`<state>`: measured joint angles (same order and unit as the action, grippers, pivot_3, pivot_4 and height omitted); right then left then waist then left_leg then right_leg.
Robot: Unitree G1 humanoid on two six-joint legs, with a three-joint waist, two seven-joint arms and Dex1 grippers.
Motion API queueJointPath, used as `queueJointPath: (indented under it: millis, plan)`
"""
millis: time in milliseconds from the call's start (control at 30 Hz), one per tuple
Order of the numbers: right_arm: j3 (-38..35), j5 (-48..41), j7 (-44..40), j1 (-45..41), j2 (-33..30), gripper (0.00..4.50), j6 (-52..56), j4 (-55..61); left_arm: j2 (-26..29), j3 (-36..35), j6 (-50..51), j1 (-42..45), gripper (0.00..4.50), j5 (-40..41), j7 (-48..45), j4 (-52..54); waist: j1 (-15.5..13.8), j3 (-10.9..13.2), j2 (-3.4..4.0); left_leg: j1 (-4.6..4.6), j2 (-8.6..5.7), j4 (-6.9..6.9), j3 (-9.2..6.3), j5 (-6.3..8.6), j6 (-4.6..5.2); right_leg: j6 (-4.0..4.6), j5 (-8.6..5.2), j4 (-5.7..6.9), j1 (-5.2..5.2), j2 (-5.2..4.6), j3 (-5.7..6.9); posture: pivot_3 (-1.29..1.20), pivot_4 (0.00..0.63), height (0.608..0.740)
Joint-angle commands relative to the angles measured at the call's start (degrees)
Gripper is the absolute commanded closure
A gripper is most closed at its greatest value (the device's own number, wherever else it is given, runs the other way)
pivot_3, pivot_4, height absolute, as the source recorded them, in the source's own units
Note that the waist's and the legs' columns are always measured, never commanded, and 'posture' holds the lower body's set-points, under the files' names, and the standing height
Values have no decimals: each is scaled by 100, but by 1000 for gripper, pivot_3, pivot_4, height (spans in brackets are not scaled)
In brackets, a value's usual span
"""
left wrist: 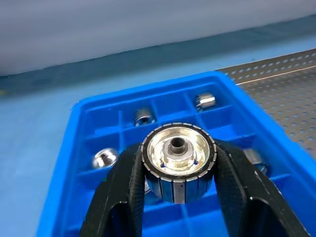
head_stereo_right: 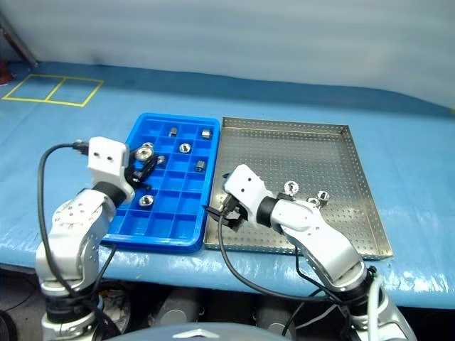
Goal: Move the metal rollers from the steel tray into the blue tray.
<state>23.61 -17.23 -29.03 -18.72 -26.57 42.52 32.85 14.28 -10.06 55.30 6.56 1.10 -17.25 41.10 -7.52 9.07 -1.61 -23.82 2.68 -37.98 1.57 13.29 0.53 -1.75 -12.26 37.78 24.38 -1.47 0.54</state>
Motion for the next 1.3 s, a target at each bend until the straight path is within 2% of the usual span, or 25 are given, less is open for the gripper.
queueJointPath:
  millis: [33, 200, 333, 467, 600, 1000, 1300]
  plan:
    - [218, 67, -333, -228, 141, 0, -318, -191, -15, -175, 288, -276, 2813, 21, 224, 704, -139, 0, 0, 0, 0, 0, -2, 0, 0, 2, -1, 0, -1, 0, 2, 482, 150, 740]
    - [448, 148, -630, -374, 329, 0, -491, -422, 3, -98, 518, -896, 2813, -54, 460, 1049, -502, 1, 1, -1, 1, 0, -6, 0, -1, 18, -11, -1, 0, -2, 9, 535, 150, 740]
    - [515, 180, -754, -391, 419, 0, -530, -472, -232, -138, 622, -1184, 2813, 31, 625, 1101, -859, 1, 1, -3, 4, 1, -5, 1, -2, 37, -22, 0, 4, -1, 14, 550, 150, 740]
    - [524, 229, -795, -356, 474, 0, -502, -451, -299, -120, 726, -1334, 2813, 120, 640, 1015, -1240, 0, 3, -13, 6, 1, 11, 3, -6, 44, -27, -1, 20, -2, 28, 549, 150, 740]
    - [500, 266, -769, -280, 502, 0, -434, -377, -221, -28, 709, -1326, 2813, 236, 608, 893, -1488, -3, 4, -12, 16, 3, 23, 11, -20, 56, -35, -1, 27, -1, 36, 517, 150, 740]
    - [391, 275, -523, 30, 506, 0, -230, -85, -117, 193, 663, -656, 2813, 585, 561, 679, -1864, -5, 5, -58, 42, -4, 1, 26, -44, 55, -36, 2, 46, 13, 98, 460, 150, 740]
    - [391, 285, -386, 127, 527, 0, -168, 14, -4, 408, 710, -560, 2813, 737, 552, 387, -1894, -5, 5, -72, 40, -13, -16, 25, -45, 59, -39, 1, 46, 10, 117, 433, 150, 740]
